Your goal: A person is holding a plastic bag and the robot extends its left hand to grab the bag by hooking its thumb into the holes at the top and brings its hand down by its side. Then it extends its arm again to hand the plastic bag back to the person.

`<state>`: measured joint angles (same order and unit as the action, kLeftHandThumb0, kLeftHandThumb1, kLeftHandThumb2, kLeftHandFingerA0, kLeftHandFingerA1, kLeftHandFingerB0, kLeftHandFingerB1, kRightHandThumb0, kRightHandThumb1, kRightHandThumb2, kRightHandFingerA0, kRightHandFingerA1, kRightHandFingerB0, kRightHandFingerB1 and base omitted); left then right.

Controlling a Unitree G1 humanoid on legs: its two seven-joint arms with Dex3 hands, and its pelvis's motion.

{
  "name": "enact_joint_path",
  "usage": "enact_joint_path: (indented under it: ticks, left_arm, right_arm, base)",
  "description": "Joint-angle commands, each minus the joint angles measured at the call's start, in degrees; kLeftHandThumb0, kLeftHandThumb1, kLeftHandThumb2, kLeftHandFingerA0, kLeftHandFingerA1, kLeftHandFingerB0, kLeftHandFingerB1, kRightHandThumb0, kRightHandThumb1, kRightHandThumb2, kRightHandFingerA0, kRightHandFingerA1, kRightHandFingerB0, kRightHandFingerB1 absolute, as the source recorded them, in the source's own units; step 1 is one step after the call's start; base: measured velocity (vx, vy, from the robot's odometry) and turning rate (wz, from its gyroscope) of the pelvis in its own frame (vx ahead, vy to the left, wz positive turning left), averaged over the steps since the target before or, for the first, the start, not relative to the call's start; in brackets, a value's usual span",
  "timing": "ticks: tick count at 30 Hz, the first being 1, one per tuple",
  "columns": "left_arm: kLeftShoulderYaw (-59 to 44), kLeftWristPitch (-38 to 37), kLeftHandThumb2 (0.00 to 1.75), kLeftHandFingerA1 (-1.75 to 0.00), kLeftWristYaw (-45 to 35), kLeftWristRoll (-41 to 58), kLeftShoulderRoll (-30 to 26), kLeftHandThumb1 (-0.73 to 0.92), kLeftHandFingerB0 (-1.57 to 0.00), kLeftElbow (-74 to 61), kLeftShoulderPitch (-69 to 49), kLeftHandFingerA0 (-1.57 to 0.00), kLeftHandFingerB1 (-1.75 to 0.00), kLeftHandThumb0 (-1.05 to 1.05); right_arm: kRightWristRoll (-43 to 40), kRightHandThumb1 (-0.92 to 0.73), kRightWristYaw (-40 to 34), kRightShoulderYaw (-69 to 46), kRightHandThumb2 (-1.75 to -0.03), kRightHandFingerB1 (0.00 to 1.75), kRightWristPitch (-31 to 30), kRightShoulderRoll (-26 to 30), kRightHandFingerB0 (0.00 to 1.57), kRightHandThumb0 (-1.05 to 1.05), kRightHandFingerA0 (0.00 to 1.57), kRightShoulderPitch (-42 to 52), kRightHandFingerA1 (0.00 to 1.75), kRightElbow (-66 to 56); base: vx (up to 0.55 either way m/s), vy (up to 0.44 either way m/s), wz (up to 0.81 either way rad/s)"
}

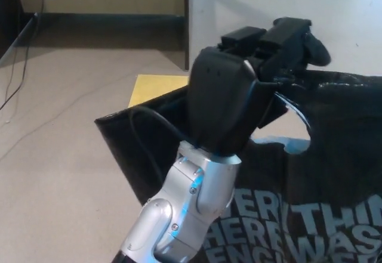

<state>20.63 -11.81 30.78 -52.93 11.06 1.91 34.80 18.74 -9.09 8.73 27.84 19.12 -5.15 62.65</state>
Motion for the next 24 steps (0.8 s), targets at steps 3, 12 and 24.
enact_joint_path:
  ticks: [3, 12, 24]
  left_arm:
    - [-3.61, -2.77, 0.75, -1.69, 6.24, 1.40, -4.15, 0.74, -0.71, -3.50, 0.10, -0.92, -1.28, -0.16]
    - [-11.02, -6.63, 0.80, -1.55, 4.01, 7.88, -10.86, 0.69, -0.71, -10.41, -1.76, -1.01, -1.24, -0.09]
    - [-19.34, -10.18, 1.04, -1.44, 3.47, 13.10, -16.73, 0.54, -0.85, -15.04, -8.57, -1.09, -1.22, -0.03]
  right_arm:
    - [0.39, -0.67, -0.23, 0.34, -0.60, 0.46, 0.21, 0.89, 0.66, -0.31, 0.82, -0.24, 0.61, -0.10]
    - [0.29, -0.67, -0.68, 0.20, -0.60, 0.46, 1.08, 0.84, 0.64, -0.29, 0.82, 0.05, 0.61, -0.20]
    - [0.58, -0.57, -0.99, 0.41, -0.88, 0.59, 0.65, 0.65, 0.57, -0.34, 0.82, 0.40, 0.82, -0.13]
  base:
    - [0.00, 0.000, 0.00]
    - [0.00, 0.000, 0.00]
    - [0.00, 0.000, 0.00]
